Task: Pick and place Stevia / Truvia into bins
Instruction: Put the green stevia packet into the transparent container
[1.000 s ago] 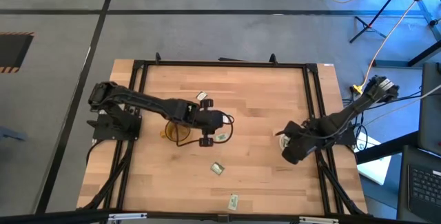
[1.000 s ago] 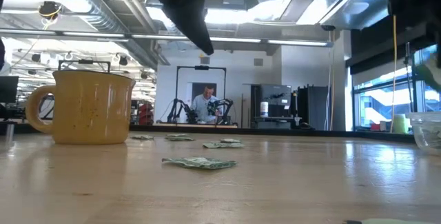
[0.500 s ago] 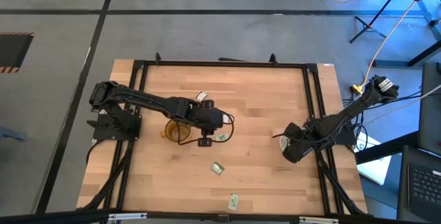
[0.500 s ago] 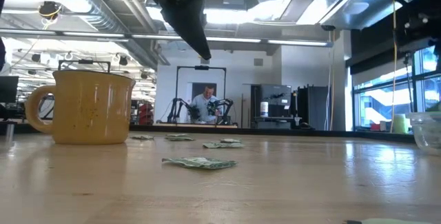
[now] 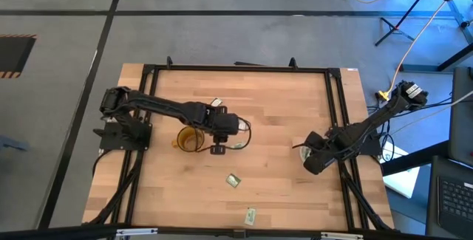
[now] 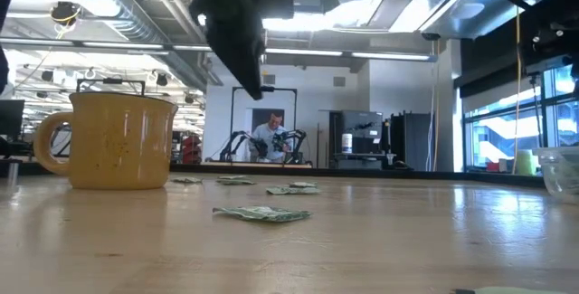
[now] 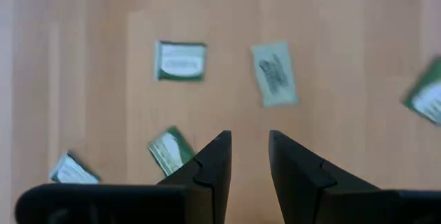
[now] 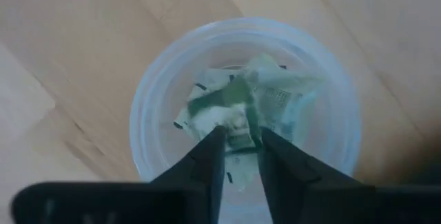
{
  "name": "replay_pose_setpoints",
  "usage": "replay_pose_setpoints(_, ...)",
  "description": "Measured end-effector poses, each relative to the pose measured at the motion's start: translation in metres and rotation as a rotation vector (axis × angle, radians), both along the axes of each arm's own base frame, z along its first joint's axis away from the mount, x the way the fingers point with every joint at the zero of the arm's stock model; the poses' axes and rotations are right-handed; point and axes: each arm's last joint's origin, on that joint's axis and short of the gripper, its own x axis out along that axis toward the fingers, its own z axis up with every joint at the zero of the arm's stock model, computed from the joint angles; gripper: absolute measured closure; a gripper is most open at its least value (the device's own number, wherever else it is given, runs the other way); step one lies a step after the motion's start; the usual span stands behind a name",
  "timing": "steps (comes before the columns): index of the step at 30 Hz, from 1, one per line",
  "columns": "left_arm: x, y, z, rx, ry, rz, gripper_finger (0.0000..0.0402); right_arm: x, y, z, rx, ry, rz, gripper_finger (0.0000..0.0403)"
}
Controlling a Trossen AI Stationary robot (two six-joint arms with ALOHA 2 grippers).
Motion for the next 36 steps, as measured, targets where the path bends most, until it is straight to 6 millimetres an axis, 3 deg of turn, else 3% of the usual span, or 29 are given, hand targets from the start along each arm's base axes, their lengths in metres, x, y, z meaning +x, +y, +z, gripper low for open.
replay_pose_setpoints(5,0.0,0.016,-0.006,0.005,0.048,0.037,0.0312,-0.002,-0.003,0.016,-0.057,0.031,-0.065,0.0291)
replay_pose_setpoints(14,-0.002,0.046,-0.028,0.01,0.185,0.139,0.0315,0.001,-0.006,0.027,-0.182,-0.063,-0.073,0.029)
replay_pose_setpoints(28,0.001,0.08,-0.094,-0.014,0.472,0.196,0.0309,0.001,-0.006,0.026,-0.185,-0.061,-0.071,0.029)
replay_pose_setpoints(36,-0.004,0.087,-0.094,-0.024,0.509,0.238,0.0311,0.001,-0.006,0.026,-0.186,-0.06,-0.07,0.029)
